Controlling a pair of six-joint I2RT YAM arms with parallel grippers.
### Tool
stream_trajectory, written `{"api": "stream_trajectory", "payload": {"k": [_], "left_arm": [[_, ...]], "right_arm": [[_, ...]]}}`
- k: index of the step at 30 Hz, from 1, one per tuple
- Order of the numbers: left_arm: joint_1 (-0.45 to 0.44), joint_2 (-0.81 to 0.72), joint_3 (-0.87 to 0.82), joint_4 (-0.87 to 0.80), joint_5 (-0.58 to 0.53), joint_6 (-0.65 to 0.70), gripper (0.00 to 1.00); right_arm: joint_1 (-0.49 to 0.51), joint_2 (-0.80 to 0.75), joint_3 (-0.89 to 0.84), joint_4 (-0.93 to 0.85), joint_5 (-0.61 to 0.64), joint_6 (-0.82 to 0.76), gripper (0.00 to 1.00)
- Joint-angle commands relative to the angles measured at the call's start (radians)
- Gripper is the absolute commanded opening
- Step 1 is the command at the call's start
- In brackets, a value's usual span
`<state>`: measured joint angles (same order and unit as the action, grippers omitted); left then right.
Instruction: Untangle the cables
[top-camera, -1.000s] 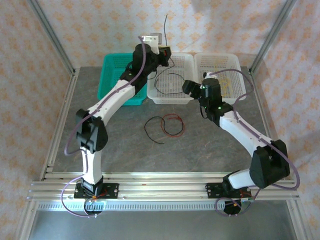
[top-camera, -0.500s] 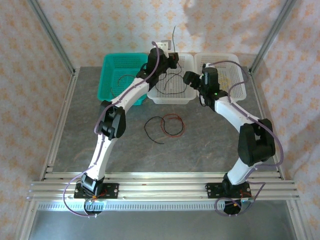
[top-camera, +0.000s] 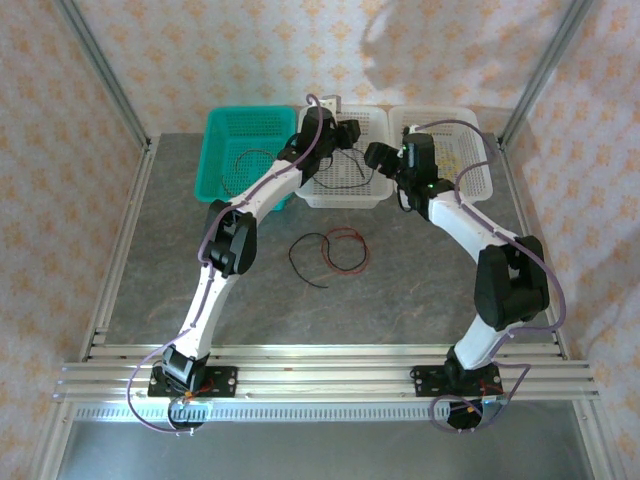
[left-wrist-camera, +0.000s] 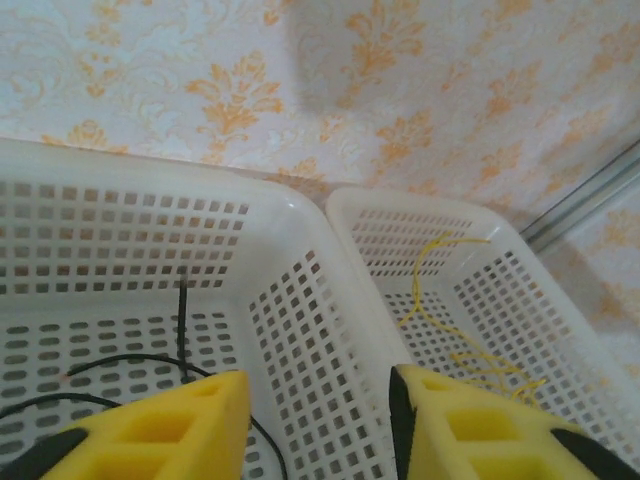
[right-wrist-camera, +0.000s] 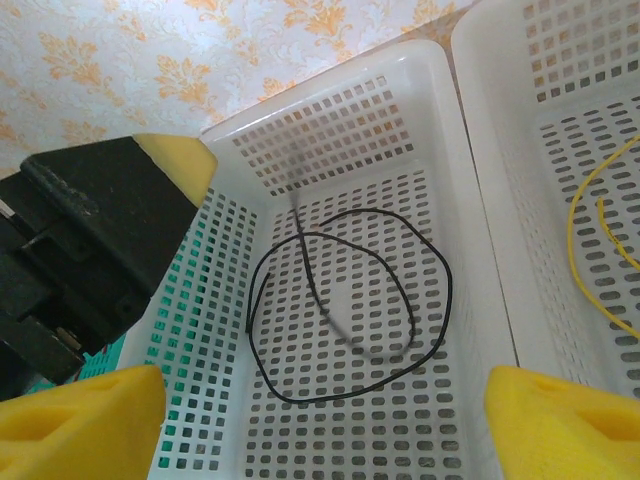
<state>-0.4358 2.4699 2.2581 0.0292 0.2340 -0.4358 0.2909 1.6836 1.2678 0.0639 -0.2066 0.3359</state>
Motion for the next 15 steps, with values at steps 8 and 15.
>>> {"api": "stream_trajectory", "payload": {"k": [8, 15], "left_arm": [[-0.029, -0.174, 0.008, -0.073, -0.036, 0.067, 0.68], [-0.069, -0.373, -0.204, -0.042, -0.021, 0.092, 0.7]], "right_arm": [[0.003, -0.17, -0.09, -0.026, 0.128, 0.0, 0.91], [0.032, -0.275, -0.186, -0.059, 0.195, 0.018, 0.96]]}}
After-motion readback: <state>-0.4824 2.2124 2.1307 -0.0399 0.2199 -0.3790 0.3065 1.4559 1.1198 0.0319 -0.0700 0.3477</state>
